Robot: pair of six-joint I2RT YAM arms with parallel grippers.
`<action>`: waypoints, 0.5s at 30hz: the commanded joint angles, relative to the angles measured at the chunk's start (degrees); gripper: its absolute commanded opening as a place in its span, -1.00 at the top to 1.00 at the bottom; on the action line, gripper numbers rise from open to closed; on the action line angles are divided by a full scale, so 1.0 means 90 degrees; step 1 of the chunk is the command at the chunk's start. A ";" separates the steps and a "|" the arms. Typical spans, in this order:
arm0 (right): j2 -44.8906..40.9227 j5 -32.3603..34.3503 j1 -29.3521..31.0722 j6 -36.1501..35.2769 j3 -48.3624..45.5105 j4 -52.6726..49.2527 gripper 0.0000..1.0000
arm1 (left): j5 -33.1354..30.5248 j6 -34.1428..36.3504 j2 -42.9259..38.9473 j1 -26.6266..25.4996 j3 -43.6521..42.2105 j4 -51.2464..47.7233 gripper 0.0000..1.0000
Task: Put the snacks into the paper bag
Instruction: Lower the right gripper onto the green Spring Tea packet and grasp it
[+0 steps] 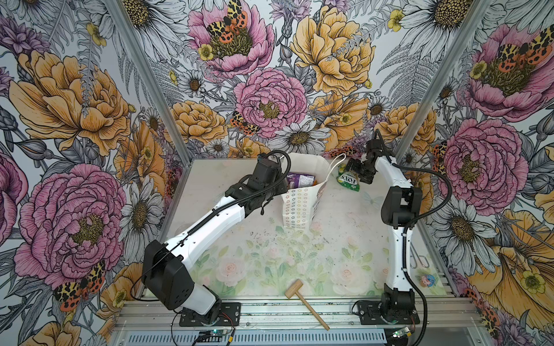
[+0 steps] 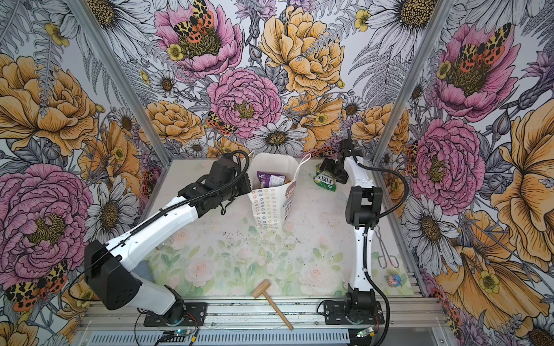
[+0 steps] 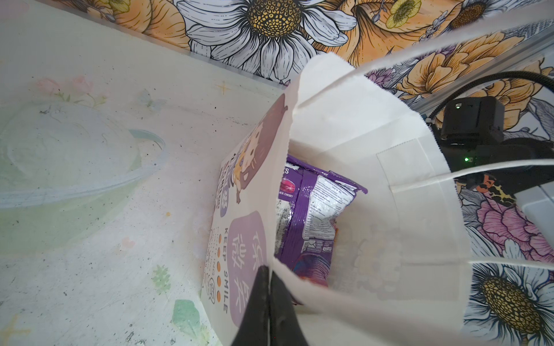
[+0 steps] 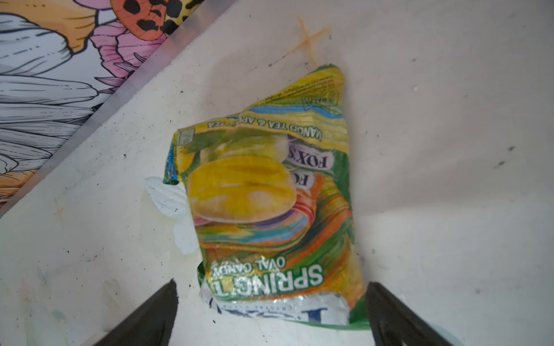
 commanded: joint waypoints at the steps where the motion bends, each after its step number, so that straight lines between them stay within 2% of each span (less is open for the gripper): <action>1: 0.0226 0.0024 0.0081 0.0037 -0.0003 0.0179 -0.99 | 0.0225 0.0088 -0.0132 0.0019 0.0038 0.0283 1.00; 15: 0.0427 0.0370 0.0141 -0.0011 -0.0086 0.0168 -0.97 | 0.0255 0.0099 -0.0086 -0.0011 0.0086 0.0286 1.00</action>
